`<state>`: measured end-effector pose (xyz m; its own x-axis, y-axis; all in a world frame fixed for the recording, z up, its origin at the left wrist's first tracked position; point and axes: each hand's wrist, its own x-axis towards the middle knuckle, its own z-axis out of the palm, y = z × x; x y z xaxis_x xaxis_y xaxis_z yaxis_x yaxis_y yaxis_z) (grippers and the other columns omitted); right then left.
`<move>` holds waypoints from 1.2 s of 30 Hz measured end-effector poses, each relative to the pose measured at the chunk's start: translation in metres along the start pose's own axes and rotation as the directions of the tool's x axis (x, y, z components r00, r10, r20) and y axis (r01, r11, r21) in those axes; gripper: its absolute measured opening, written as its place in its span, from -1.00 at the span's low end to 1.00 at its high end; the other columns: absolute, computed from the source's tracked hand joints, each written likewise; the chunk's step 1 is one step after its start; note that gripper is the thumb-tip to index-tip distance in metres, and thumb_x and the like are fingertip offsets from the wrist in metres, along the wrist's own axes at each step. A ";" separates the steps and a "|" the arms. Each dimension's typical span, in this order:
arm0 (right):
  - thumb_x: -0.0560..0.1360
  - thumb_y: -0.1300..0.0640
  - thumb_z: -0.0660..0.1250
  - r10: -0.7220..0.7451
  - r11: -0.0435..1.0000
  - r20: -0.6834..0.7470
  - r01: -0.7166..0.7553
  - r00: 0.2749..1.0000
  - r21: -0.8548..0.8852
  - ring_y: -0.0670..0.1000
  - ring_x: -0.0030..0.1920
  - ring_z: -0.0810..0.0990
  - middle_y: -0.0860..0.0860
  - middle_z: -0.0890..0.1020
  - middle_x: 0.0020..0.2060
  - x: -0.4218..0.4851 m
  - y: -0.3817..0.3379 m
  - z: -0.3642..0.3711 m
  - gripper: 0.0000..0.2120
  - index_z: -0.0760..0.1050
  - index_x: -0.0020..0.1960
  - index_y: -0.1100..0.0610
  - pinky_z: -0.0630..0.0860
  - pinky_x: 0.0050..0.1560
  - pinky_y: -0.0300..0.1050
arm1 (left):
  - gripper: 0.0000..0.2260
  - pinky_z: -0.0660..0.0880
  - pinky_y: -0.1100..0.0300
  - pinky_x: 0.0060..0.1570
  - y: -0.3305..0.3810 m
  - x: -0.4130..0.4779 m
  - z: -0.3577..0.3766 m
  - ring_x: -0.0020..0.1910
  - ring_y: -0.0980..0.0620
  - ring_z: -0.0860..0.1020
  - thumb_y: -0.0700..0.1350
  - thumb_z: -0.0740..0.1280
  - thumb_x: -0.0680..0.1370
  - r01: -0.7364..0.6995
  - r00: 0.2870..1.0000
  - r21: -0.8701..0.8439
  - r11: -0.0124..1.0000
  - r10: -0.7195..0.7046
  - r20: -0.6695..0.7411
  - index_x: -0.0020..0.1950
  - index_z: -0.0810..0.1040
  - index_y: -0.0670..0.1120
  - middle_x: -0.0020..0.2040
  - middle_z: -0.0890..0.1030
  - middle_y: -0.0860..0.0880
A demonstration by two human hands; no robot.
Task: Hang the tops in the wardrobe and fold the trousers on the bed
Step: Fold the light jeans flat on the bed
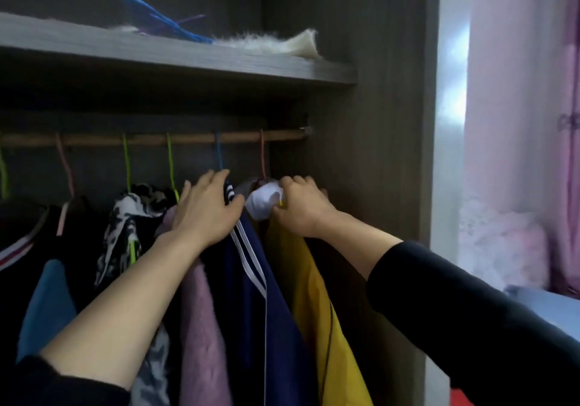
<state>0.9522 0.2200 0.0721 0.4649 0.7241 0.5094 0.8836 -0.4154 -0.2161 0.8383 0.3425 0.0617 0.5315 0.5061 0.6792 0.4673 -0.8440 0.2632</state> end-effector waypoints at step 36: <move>0.51 0.00 0.26 0.800 0.599 0.247 -0.749 0.547 -0.282 0.20 0.32 0.33 0.14 0.40 0.28 -0.596 0.402 -0.057 -0.54 0.32 0.33 0.18 0.39 0.22 0.15 | -0.58 0.22 0.01 0.39 0.486 -0.441 0.295 0.46 -0.08 0.14 -0.04 0.17 0.57 -0.229 0.436 -0.456 0.860 0.509 0.742 0.43 0.29 -0.04 0.48 0.23 -0.08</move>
<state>1.0274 -0.4104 -0.2708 0.9747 0.1998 -0.1004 0.1656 -0.9467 -0.2762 1.0399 -0.2387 -0.3116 0.9939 -0.0775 -0.0780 -0.0419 -0.9228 0.3829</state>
